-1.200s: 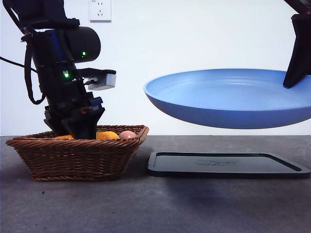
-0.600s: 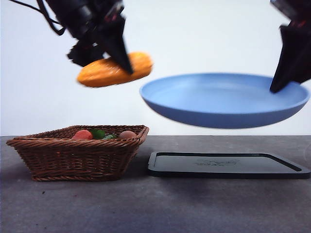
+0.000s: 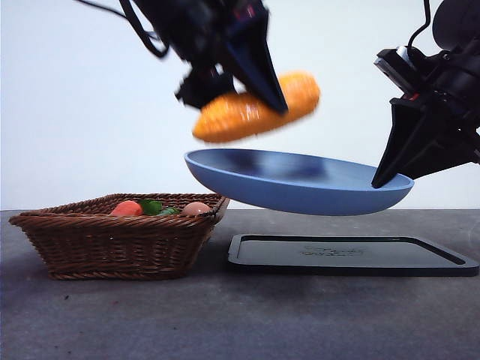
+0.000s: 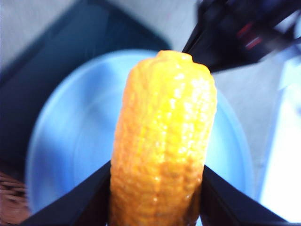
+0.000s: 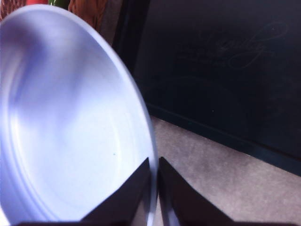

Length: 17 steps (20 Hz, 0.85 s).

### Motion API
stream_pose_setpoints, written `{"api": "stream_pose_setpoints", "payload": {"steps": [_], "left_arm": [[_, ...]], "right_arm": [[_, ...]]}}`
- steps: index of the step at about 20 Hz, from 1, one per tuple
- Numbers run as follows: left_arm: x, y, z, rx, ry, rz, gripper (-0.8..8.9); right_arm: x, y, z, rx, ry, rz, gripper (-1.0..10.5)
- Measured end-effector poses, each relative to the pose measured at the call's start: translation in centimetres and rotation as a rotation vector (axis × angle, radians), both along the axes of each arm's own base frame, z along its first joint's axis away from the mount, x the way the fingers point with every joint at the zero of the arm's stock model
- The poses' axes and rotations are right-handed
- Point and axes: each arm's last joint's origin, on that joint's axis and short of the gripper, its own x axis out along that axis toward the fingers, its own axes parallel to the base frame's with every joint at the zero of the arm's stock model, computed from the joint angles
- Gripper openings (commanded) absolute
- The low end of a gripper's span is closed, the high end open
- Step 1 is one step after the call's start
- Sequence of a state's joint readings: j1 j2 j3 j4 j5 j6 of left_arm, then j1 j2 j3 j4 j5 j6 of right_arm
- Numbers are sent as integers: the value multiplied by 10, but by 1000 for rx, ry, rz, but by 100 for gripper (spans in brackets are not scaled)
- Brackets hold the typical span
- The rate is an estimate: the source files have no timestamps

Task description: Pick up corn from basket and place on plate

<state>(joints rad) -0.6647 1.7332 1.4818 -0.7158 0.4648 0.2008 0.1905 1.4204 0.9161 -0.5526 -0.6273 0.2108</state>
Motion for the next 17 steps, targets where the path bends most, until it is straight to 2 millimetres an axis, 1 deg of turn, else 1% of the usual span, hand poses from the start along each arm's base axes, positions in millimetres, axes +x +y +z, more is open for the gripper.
{"api": "stream_pose_setpoints", "payload": {"steps": [2, 5, 6, 8, 9, 10, 15, 17], "left_arm": [[3, -9, -17, 32, 24, -10, 176], [2, -20, -26, 57, 15, -21, 188], [1, -22, -28, 68, 14, -22, 214], [1, -25, -34, 102, 7, -10, 301], [1, -26, -36, 120, 1, 2, 330], [1, -27, -36, 133, -9, 12, 339], [-2, -30, -36, 144, -4, 35, 341], [-2, -29, -37, 153, 17, 45, 368]], "right_arm": [[0, 0, 0, 1, 2, -2, 4], [0, 0, 0, 1, 2, -3, 4], [0, 0, 0, 2, 1, -3, 4], [0, 0, 0, 1, 1, -3, 4], [0, 0, 0, -1, 3, -4, 4], [0, 0, 0, -3, 6, -5, 4], [-1, 0, 0, -4, 11, -3, 4], [-1, 1, -1, -5, 14, 1, 4]]}}
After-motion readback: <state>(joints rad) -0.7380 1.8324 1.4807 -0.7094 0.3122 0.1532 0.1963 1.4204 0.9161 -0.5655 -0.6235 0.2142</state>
